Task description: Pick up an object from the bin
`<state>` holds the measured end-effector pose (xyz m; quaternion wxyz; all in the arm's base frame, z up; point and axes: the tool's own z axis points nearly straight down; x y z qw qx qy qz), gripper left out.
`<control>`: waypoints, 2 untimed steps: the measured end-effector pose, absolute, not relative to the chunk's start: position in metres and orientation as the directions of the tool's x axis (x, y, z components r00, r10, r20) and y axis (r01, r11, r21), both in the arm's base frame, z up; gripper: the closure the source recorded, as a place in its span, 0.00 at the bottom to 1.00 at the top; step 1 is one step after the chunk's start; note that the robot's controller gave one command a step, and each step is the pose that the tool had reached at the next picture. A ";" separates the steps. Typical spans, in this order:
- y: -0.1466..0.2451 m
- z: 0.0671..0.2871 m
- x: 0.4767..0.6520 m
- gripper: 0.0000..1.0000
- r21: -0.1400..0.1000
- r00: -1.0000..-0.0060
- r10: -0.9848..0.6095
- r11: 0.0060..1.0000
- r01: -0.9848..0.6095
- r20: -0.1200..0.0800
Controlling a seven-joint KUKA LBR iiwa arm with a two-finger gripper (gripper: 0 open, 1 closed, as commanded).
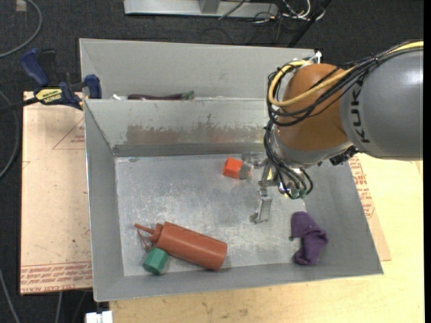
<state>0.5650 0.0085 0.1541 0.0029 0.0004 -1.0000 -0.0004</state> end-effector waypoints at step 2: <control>0.000 0.112 0.616 0.00 0.003 -0.998 0.068 0.998 0.068 -0.008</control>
Offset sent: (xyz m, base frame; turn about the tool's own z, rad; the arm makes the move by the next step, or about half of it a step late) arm 0.0811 -0.0162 -0.0841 0.1216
